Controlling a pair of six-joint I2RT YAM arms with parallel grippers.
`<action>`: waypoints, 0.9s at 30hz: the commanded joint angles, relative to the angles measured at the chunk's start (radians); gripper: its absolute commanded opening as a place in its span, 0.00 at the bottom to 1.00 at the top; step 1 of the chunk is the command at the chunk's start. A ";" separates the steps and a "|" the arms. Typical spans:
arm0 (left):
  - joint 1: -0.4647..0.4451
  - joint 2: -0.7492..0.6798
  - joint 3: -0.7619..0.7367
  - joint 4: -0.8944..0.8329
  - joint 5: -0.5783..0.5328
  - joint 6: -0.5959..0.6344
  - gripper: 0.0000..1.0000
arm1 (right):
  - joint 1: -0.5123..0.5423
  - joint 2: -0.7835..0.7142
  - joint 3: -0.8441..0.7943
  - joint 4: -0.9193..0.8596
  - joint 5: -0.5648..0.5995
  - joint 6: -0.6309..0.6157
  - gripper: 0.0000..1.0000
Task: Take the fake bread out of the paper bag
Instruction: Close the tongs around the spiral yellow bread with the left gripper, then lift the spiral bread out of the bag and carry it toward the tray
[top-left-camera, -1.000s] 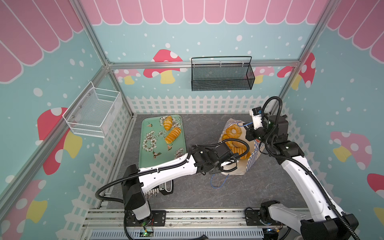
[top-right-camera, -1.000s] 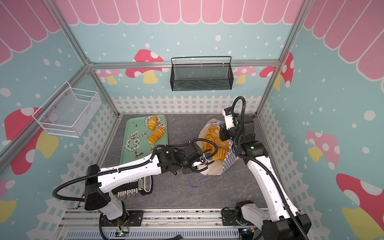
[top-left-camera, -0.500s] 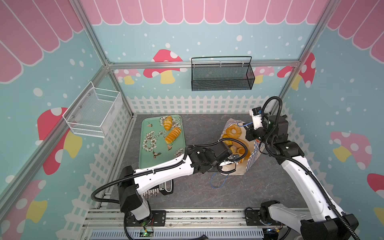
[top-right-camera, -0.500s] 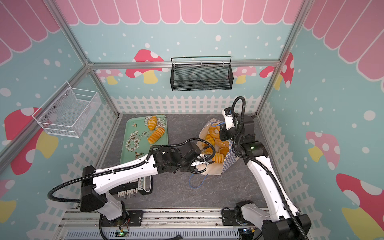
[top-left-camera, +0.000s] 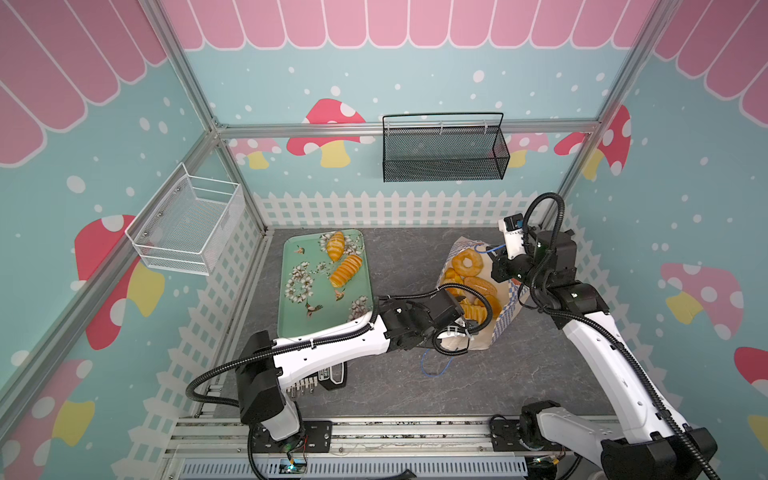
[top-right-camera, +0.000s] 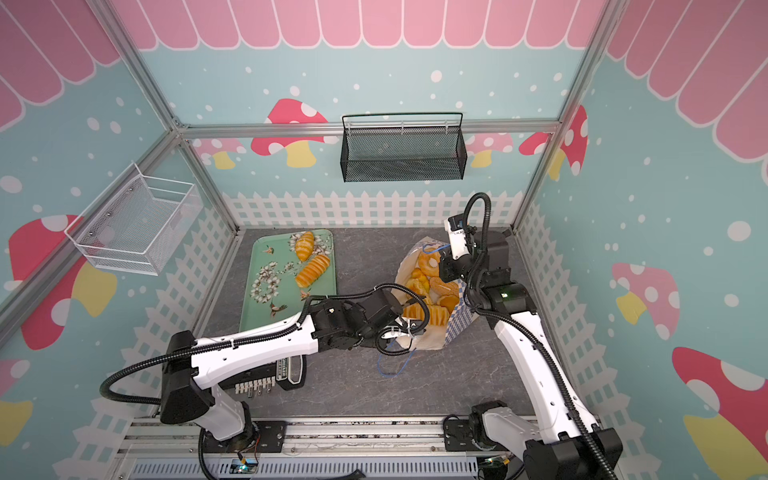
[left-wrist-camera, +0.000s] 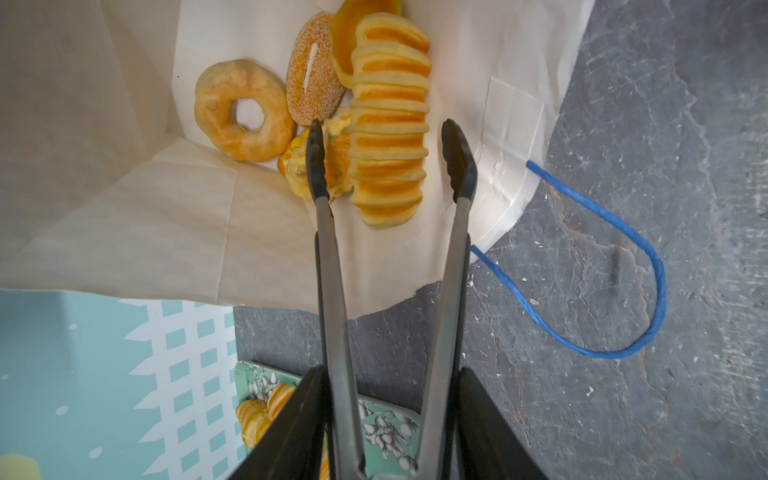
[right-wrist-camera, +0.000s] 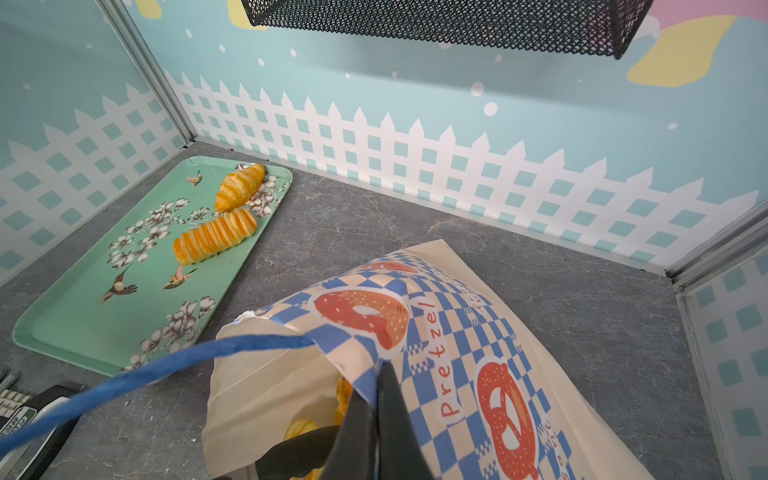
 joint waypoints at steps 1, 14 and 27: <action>-0.008 0.002 -0.023 0.119 -0.046 0.043 0.46 | 0.006 -0.008 0.036 -0.016 -0.005 -0.006 0.00; -0.030 0.020 -0.109 0.248 -0.087 0.106 0.43 | 0.005 -0.005 0.038 -0.019 0.002 -0.007 0.00; -0.033 -0.016 -0.116 0.246 -0.103 0.097 0.11 | 0.005 0.000 0.042 -0.019 0.000 -0.006 0.00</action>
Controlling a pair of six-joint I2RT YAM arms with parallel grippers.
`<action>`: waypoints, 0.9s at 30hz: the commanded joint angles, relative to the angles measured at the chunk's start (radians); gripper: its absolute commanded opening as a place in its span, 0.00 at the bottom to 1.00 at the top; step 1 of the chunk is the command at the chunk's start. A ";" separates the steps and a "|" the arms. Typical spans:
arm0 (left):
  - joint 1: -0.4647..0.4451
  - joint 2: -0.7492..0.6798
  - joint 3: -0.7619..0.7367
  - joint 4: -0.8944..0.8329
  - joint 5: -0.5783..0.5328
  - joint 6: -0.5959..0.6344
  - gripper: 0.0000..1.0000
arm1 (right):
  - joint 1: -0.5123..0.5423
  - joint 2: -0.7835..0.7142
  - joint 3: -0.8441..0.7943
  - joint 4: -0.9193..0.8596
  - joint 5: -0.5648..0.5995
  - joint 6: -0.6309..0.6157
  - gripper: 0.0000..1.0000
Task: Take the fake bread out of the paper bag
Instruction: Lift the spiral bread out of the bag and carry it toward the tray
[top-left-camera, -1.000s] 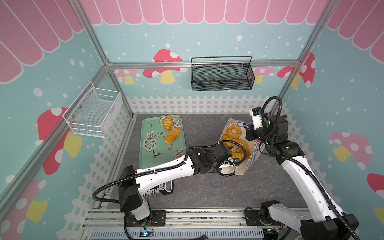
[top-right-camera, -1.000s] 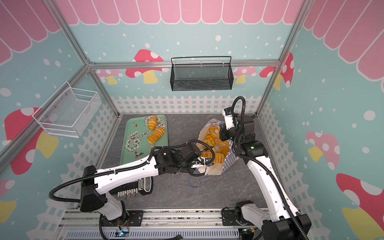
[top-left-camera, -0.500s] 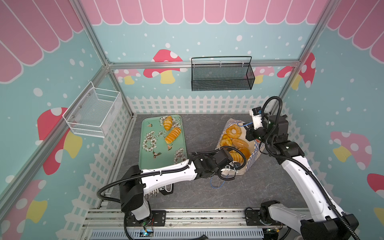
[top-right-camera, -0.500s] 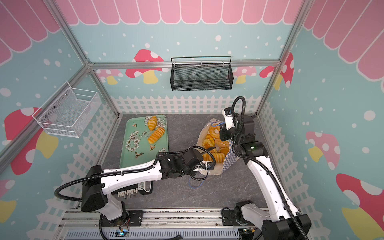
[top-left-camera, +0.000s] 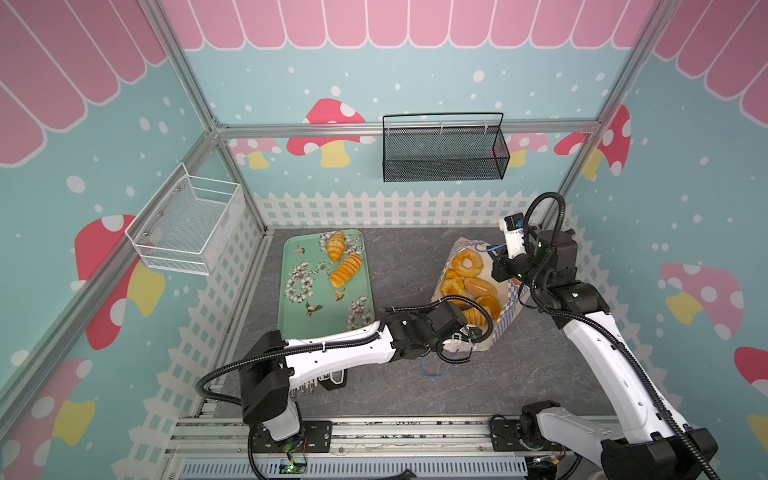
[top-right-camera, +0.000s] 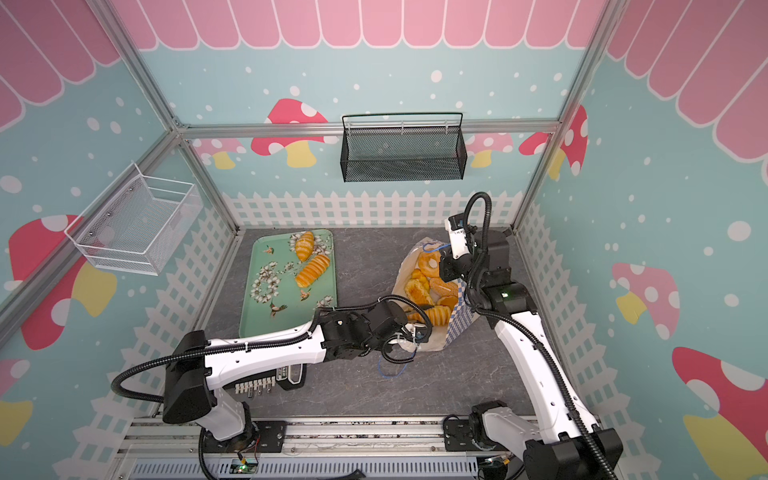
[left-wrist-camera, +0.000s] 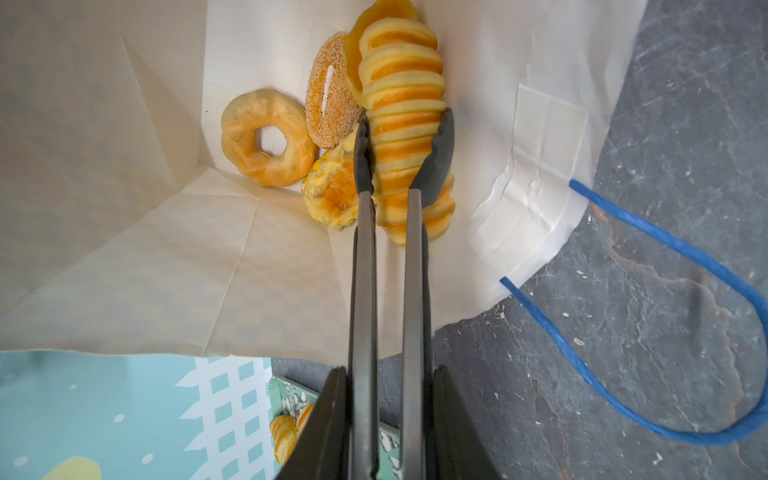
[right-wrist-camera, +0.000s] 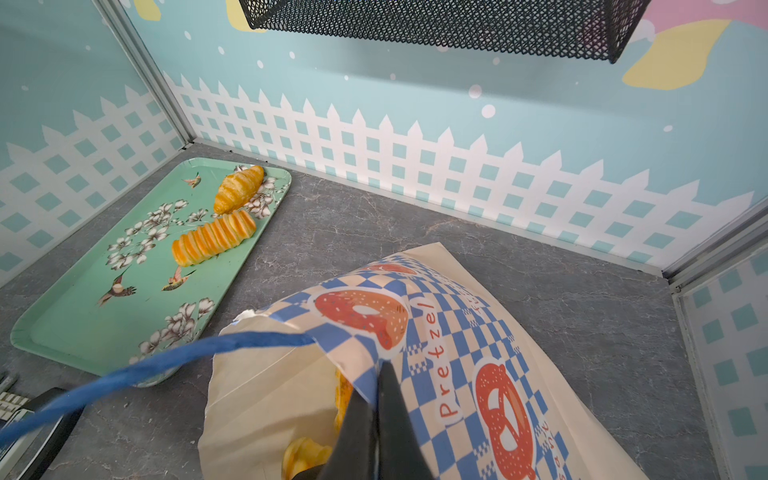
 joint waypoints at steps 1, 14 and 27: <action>-0.006 -0.043 -0.004 0.033 -0.017 0.009 0.10 | 0.004 -0.002 0.034 -0.016 -0.002 -0.005 0.00; -0.042 -0.261 0.008 -0.073 -0.063 -0.095 0.01 | 0.005 -0.013 0.032 -0.015 0.007 -0.002 0.00; -0.050 -0.618 -0.133 -0.165 -0.139 -0.334 0.00 | 0.005 -0.001 0.043 0.008 0.035 0.040 0.00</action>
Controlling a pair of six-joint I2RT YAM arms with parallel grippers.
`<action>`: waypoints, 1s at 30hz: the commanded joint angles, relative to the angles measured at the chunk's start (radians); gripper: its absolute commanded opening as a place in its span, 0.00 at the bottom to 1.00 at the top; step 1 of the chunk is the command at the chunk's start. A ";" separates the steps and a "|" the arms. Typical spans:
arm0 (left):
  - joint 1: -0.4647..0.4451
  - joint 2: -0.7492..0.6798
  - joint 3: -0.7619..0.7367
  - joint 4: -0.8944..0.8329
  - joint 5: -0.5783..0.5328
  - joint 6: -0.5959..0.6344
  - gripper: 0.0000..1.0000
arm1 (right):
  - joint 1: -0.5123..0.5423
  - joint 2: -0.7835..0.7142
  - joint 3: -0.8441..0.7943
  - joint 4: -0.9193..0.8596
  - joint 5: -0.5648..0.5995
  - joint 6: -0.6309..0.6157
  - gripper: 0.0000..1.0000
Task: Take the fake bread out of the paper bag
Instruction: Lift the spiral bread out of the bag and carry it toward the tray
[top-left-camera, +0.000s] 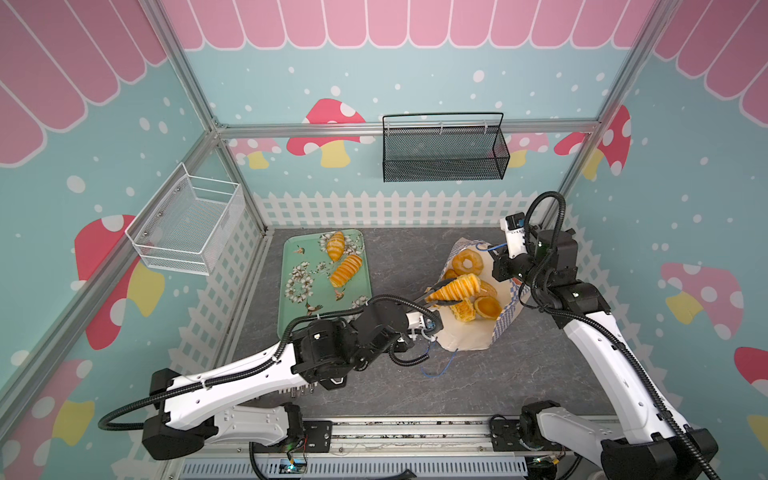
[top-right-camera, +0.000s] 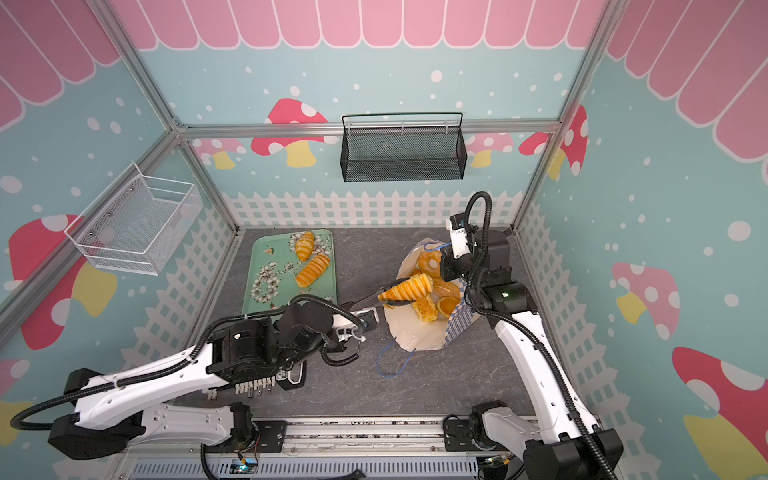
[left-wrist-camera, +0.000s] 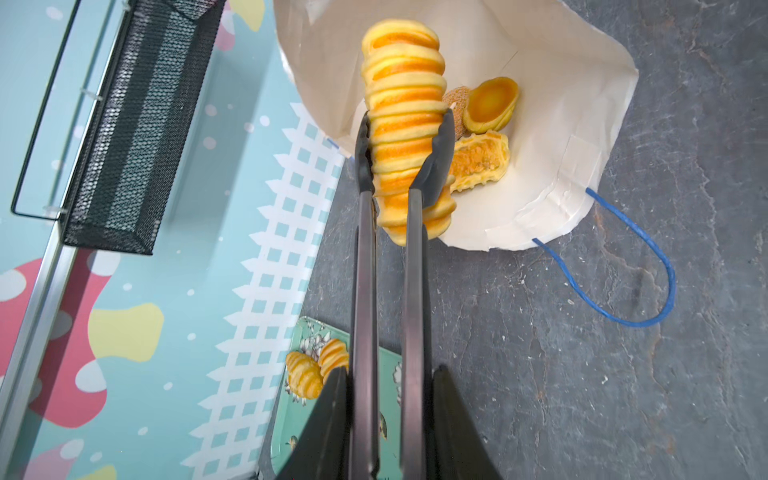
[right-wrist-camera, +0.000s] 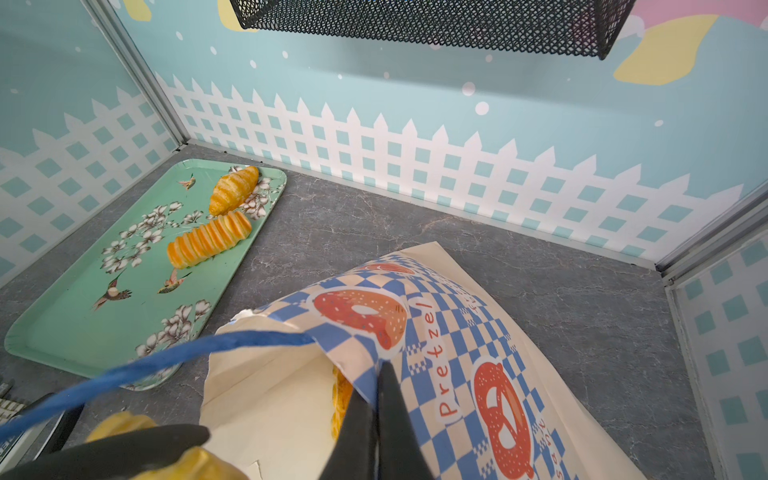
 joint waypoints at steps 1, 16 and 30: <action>-0.001 -0.110 -0.033 -0.010 -0.058 -0.110 0.00 | 0.005 0.001 0.037 0.022 0.020 0.030 0.00; 0.474 -0.149 -0.040 -0.135 0.239 -0.434 0.00 | 0.005 0.012 0.036 0.042 -0.002 0.053 0.00; 0.833 0.164 0.011 -0.196 0.460 -0.430 0.00 | 0.005 0.017 0.018 0.039 0.002 0.024 0.00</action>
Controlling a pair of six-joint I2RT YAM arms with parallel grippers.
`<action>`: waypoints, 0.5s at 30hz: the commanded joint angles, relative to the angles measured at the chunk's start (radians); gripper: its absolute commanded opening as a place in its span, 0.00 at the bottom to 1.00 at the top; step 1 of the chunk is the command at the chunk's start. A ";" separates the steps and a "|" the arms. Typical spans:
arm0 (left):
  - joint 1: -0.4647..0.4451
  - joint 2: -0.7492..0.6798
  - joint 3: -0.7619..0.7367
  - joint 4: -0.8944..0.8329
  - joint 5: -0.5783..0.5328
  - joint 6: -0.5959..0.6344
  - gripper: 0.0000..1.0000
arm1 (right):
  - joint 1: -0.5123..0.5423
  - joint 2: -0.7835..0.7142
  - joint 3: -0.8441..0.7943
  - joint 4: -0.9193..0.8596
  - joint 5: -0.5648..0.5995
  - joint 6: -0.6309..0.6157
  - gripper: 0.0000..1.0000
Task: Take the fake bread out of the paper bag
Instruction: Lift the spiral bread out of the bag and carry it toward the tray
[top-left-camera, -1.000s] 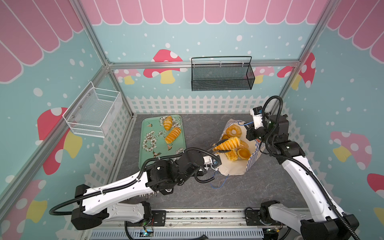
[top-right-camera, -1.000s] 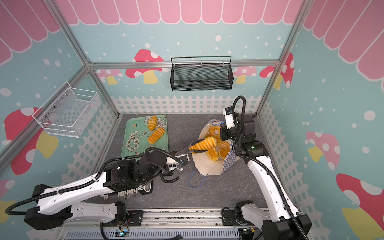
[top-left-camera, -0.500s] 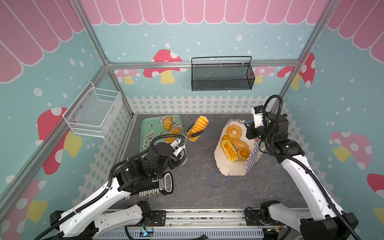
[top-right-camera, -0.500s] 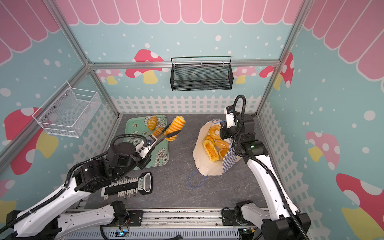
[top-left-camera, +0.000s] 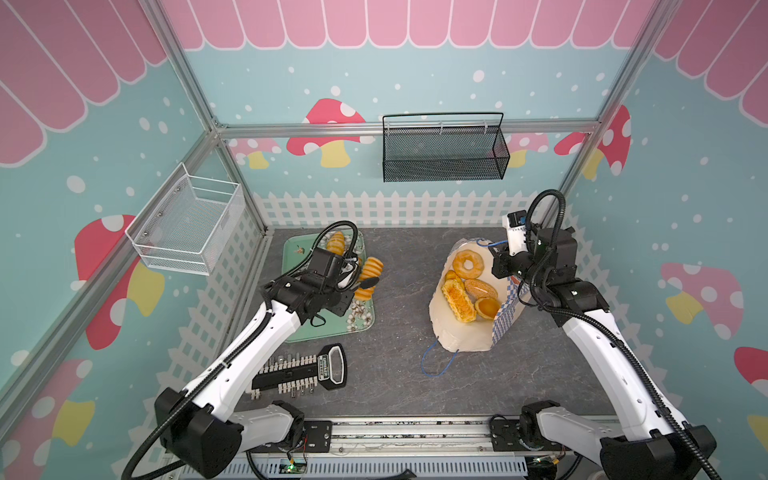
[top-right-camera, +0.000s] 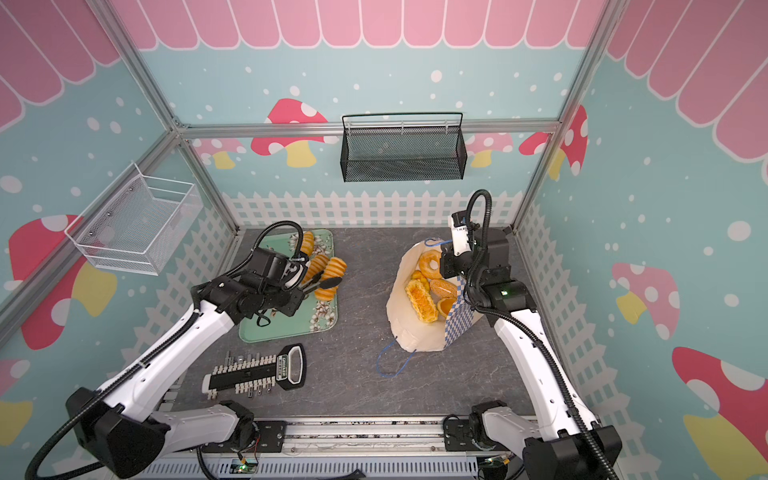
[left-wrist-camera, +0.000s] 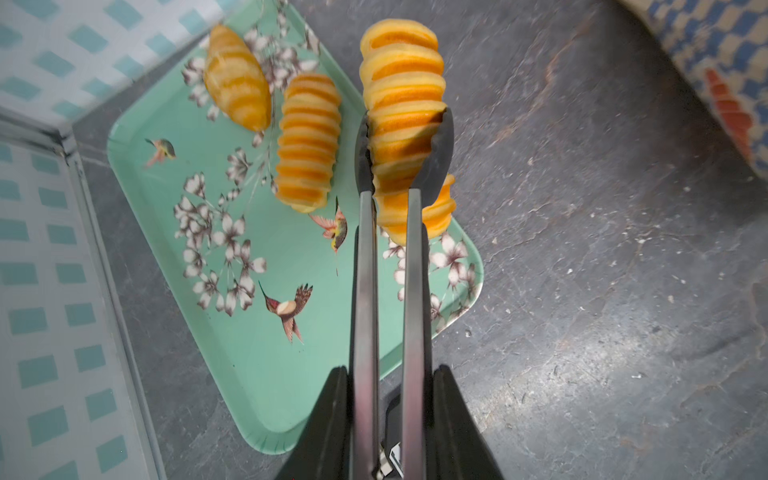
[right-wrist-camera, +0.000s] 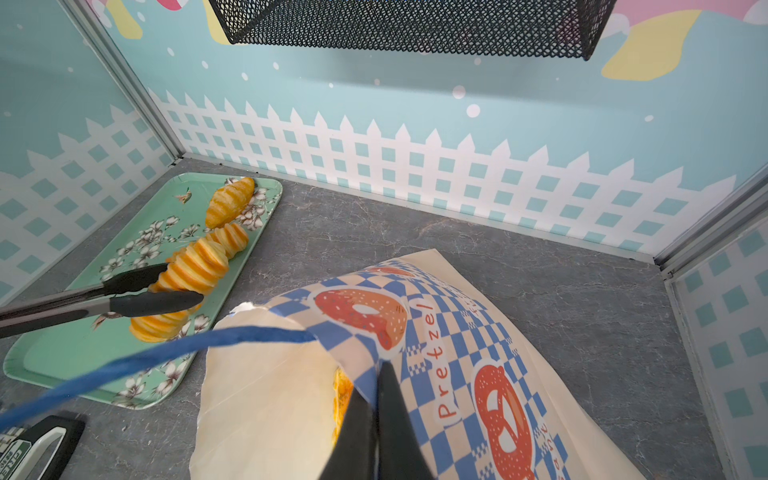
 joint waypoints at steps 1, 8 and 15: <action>0.037 0.023 0.048 -0.007 0.017 -0.023 0.00 | 0.005 0.004 0.009 0.018 -0.010 -0.014 0.00; 0.072 0.067 0.008 0.005 -0.035 -0.036 0.00 | 0.005 0.011 -0.003 0.023 -0.005 -0.024 0.00; 0.073 0.105 -0.005 0.029 -0.056 -0.037 0.00 | 0.005 0.031 -0.003 0.042 -0.021 -0.018 0.00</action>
